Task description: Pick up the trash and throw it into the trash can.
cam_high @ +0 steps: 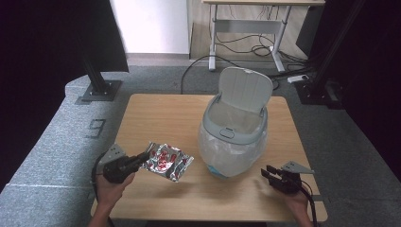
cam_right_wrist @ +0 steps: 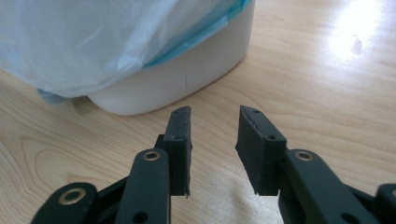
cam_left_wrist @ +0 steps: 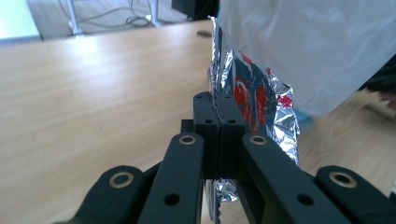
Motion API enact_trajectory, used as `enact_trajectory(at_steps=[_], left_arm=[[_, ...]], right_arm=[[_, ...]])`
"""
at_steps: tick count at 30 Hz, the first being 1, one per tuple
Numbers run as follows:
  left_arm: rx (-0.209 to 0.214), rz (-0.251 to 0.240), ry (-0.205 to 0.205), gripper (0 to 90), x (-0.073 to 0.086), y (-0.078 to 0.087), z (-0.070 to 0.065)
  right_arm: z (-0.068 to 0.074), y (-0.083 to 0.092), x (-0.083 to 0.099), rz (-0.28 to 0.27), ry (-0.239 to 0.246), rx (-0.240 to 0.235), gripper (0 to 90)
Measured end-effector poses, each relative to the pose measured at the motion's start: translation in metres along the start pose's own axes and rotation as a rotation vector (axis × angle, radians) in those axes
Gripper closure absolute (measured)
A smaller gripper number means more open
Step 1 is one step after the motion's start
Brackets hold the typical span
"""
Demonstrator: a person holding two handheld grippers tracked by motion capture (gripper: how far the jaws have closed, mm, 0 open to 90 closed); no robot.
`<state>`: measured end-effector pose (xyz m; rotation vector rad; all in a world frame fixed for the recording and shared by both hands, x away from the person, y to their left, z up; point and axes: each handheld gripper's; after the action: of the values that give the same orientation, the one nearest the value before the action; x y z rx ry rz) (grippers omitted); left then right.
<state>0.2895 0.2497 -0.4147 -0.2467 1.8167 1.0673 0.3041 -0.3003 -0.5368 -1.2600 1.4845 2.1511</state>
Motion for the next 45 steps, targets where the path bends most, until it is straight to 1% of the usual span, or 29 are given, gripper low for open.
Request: enact_trajectory(at_steps=[2, 3, 4, 5, 6, 10, 13, 18, 20, 21, 22, 25, 28, 30, 31, 34, 35, 37, 38, 43, 45], left_arm=[[0.0, -0.011, -0.011, 89.3, -0.006, 0.004, -0.001], [0.0, -0.011, -0.011, 89.3, -0.006, 0.004, -0.001], [0.001, -0.023, -0.014, 89.3, -0.012, 0.009, -0.002], [0.001, -0.023, -0.014, 89.3, -0.012, 0.009, -0.002], [0.004, -0.032, -0.012, 89.3, -0.018, 0.013, 0.0], [-0.002, -0.041, -0.015, 89.3, -0.024, 0.018, 0.001], [-0.001, -0.045, -0.013, 89.2, -0.026, 0.02, 0.001], [0.005, -0.04, -0.03, 89.2, -0.033, 0.022, -0.002], [0.017, -0.036, -0.04, 89.2, -0.04, 0.023, -0.004], [0.017, -0.036, -0.04, 89.2, -0.04, 0.023, -0.004], [0.031, -0.038, -0.045, 89.1, -0.044, 0.024, -0.006], [0.036, -0.044, -0.057, 89.1, -0.052, 0.027, -0.008], [0.034, -0.045, -0.067, 89.1, -0.056, 0.029, -0.009], [0.029, -0.053, -0.078, 89.0, -0.065, 0.034, -0.011], [0.029, -0.053, -0.078, 89.1, -0.065, 0.034, -0.011], [0.036, -0.062, -0.092, 89.1, -0.076, 0.04, -0.015], [0.036, -0.062, -0.092, 89.1, -0.076, 0.04, -0.015], [0.033, -0.064, -0.102, 89.1, -0.084, 0.042, -0.017], [0.033, -0.064, -0.102, 89.1, -0.084, 0.042, -0.017], [0.031, -0.08, -0.1, 89.1, -0.095, 0.045, -0.015], [0.031, -0.079, -0.101, 89.1, -0.096, 0.045, -0.015]], right_arm=[[0.001, -0.002, 0.001, 0.003, -0.007, 0.002, 59.9], [0.001, -0.002, 0.001, 0.003, -0.007, 0.002, 59.9], [0.002, -0.004, 0.001, 0.008, -0.003, 0.008, 58.2], [0.002, -0.004, 0.001, 0.008, -0.003, 0.008, 58.2], [0.002, -0.005, 0.001, 0.01, -0.002, 0.013, 57.1], [0.001, -0.006, 0.001, 0.013, -0.009, 0.015, 56.4], [0.0, -0.007, 0.002, 0.018, -0.012, 0.017, 55.8], [-0.002, -0.009, 0.004, 0.03, -0.013, 0.031, 55.3], [-0.003, -0.009, 0.005, 0.029, -0.018, 0.034, 55.0], [-0.003, -0.009, 0.005, 0.029, -0.018, 0.034, 55.0], [-0.004, -0.008, 0.005, 0.029, -0.019, 0.036, 54.9], [-0.004, -0.008, 0.005, 0.029, -0.023, 0.038, 54.7], [-0.005, -0.008, 0.006, 0.028, -0.025, 0.039, 54.7], [-0.005, -0.008, 0.006, 0.029, -0.025, 0.041, 54.6], [-0.005, -0.008, 0.006, 0.029, -0.025, 0.042, 54.6], [-0.004, -0.008, 0.006, 0.028, -0.024, 0.041, 54.5], [-0.004, -0.008, 0.006, 0.028, -0.024, 0.041, 54.5], [-0.004, -0.008, 0.006, 0.029, -0.022, 0.042, 54.5], [-0.004, -0.008, 0.006, 0.029, -0.022, 0.042, 54.5], [-0.006, -0.008, 0.007, 0.03, -0.025, 0.045, 54.4], [-0.006, -0.008, 0.007, 0.03, -0.027, 0.045, 54.5]])
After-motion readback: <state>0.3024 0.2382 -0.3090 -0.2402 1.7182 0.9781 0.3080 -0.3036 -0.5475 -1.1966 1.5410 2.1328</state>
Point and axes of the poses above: each handheld gripper's, and its own axes: y roughly backward along the jaws, x roughly out of its underside, z roughly to its left, and after that the axes turned 10 degrees about z, right-handed
